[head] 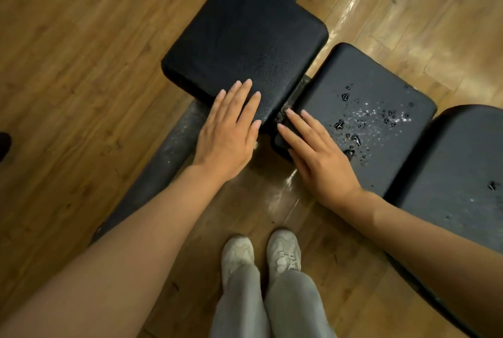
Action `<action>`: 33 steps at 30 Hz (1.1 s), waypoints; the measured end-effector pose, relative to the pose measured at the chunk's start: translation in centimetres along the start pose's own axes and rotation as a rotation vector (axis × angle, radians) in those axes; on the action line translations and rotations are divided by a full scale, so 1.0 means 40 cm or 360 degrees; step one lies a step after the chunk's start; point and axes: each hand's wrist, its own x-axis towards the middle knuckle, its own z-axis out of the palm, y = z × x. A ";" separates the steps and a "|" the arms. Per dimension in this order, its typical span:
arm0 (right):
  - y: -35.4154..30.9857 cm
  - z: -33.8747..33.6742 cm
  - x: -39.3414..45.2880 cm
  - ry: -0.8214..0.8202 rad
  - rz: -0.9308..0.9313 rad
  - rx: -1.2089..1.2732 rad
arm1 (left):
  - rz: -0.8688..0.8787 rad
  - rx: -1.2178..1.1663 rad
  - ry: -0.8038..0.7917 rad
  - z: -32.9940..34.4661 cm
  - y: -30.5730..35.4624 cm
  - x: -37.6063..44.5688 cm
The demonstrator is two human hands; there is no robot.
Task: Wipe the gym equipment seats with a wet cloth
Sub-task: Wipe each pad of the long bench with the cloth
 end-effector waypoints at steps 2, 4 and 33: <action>-0.020 0.022 -0.009 0.0092 0.0139 -0.0015 | 0.0044 0.0014 -0.0020 0.023 0.019 0.013; -0.038 0.031 0.002 0.0181 0.0296 -0.0010 | 0.0049 0.0065 -0.0018 0.041 0.025 0.021; 0.121 -0.016 0.097 0.0119 0.0332 0.0093 | 0.0078 0.0030 0.0191 0.078 0.020 0.025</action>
